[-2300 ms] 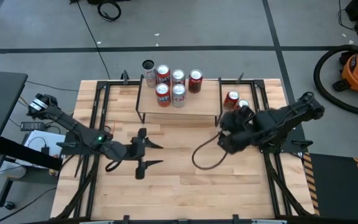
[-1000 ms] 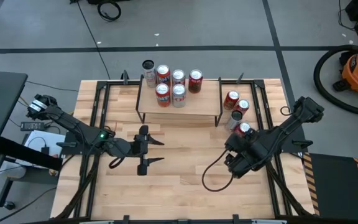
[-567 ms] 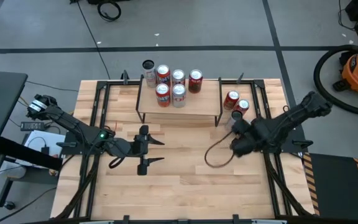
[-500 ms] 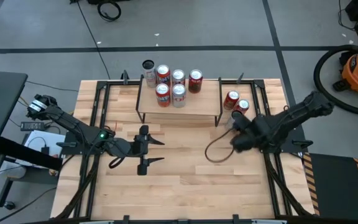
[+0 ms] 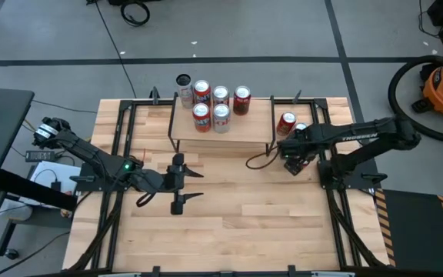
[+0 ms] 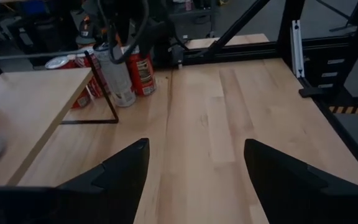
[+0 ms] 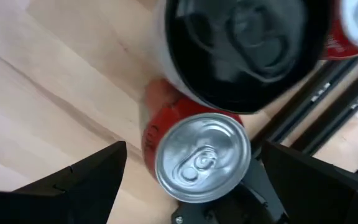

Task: Place canned beverage on shelf
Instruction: Move the bottom red and black soda can to the center of the table

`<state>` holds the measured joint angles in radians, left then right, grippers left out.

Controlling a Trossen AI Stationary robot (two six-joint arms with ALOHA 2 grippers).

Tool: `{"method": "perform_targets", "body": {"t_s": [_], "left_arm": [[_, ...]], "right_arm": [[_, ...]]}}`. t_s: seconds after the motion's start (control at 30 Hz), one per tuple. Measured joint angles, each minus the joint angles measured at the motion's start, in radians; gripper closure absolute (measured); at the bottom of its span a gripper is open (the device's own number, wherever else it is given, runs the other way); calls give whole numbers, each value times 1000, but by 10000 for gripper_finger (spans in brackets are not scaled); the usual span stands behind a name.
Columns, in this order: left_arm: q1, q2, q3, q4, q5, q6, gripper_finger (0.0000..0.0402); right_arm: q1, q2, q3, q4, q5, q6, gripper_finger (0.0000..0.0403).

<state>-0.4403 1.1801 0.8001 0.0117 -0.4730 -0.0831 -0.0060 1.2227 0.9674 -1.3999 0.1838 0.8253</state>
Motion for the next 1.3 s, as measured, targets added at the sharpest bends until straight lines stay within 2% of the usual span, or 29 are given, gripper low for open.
{"method": "perform_targets", "body": {"t_s": [0.2, 0.37, 0.47, 0.6, 0.8, 1.3], "left_arm": [[-2, 0, 0, -31, 0, -31, 127], [-2, 0, 0, -23, 17, -57, 127], [-3, 0, 0, -23, 59, -61, 127], [-9, 0, 0, -24, 65, -56, 127], [-9, 0, 0, -31, 65, -55, 127], [0, 0, 0, -38, 64, -59, 127]], "right_arm": [[-38, 0, -34, 9, -5, -40, 21], [-61, 0, -82, 88, -62, -81, 23], [-71, 3, -115, 125, -81, -94, 32], [-67, 2, -136, 134, -98, -81, 49], [0, 1, -135, 172, -115, -21, 68], [210, 2, -134, 294, -102, 206, 67]]}}
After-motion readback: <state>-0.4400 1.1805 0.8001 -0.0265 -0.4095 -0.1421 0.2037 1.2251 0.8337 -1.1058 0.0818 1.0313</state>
